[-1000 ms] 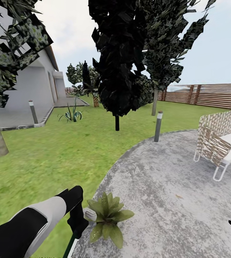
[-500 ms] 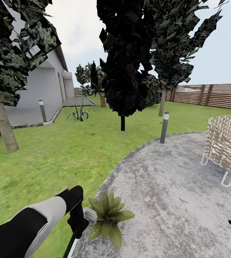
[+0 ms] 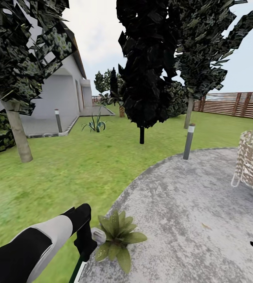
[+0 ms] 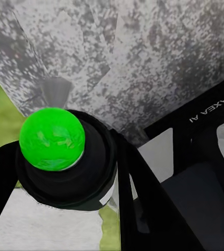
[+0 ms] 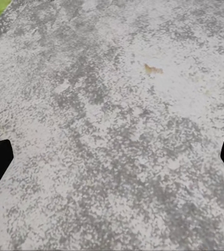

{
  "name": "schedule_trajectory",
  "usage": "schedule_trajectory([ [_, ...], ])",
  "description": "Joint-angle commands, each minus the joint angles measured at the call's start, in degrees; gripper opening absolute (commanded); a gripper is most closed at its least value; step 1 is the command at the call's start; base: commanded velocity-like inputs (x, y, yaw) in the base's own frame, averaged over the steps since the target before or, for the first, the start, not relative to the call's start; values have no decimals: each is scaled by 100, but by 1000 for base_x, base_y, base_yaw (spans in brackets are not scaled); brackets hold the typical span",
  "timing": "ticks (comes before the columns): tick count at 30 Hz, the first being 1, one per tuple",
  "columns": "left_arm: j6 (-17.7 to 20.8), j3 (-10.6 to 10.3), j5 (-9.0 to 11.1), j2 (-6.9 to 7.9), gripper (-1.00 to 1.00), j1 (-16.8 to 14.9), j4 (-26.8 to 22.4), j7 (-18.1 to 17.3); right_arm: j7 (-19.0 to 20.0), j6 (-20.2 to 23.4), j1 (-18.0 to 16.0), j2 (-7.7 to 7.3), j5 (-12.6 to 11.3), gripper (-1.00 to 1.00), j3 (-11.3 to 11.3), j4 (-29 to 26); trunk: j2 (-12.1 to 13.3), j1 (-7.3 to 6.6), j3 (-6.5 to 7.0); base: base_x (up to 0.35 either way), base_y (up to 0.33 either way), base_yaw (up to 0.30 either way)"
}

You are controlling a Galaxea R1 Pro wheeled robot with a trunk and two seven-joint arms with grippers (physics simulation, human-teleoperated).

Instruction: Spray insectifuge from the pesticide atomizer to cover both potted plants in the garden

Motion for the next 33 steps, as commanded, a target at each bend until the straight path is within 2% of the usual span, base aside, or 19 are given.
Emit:
schedule_trajectory([
  [1, 24, 9, -61, 0, -100, -4, -6, -54, 58, 17, -8, 0, 52, 100, -8, -1, -3, -1, -6, 0, -303, 5],
  [7, 24, 22, -61, 2, -100, -4, -6, -54, 58, 8, -6, 0, 52, 100, -8, -1, -3, -1, -6, 133, -236, 170],
  [18, 24, 12, -60, 0, -100, -4, 0, -54, 58, 2, -5, 0, 54, 100, -7, -1, -3, -1, -6, 13, -14, 237],
  [27, 24, 16, -60, 0, -100, -4, -6, -54, 58, -1, -8, 0, 54, 100, -7, 3, -3, -1, -6, 0, -231, 23],
  [33, 32, 16, -63, 0, -100, -4, 2, -54, 58, -1, -6, 0, 57, 100, -7, 5, -3, -1, -6, 0, -75, 197],
])
